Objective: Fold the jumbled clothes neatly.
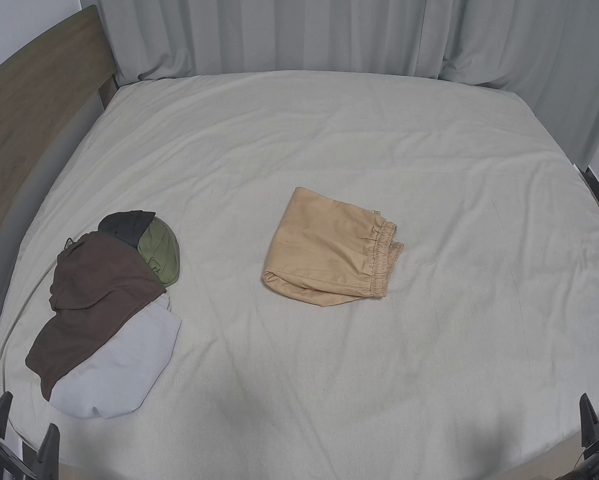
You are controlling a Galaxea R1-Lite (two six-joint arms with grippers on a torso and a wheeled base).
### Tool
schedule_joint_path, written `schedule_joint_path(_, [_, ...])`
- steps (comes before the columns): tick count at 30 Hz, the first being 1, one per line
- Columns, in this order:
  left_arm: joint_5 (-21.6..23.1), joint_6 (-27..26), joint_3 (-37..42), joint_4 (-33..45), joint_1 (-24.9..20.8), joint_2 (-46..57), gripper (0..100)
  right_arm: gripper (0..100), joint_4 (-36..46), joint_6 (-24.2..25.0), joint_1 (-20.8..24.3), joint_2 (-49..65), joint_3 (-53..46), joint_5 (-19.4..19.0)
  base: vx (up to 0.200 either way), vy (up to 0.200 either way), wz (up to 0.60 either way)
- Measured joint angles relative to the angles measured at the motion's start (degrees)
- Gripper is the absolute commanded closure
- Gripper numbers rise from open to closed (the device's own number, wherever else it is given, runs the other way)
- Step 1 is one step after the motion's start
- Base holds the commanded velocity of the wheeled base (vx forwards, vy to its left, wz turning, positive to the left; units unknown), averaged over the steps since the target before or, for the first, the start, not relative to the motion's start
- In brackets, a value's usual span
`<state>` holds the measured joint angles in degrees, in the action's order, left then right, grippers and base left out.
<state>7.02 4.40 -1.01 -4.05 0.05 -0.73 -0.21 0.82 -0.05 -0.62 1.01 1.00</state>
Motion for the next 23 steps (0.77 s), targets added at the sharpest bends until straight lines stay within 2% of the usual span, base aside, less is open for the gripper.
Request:
schedule_joint_path(6, [-6.80,-2.84,0.00,3.07,0.06,0.00,0,0,0.18,-0.16,0.05,0.00,0.00,-0.51,0.000,0.000,0.00])
schedule_joint_path(11, [-7.53,-4.50,0.05,4.21,0.00,0.00,0,0,0.21,-0.93,0.05,0.00,0.00,-0.98,0.000,0.000,0.00])
schedule_joint_path(23, [-7.67,-4.51,0.00,4.00,0.02,-0.01,0,0,0.21,-0.93,-0.13,-0.04,0.00,-1.00,0.000,0.000,0.00])
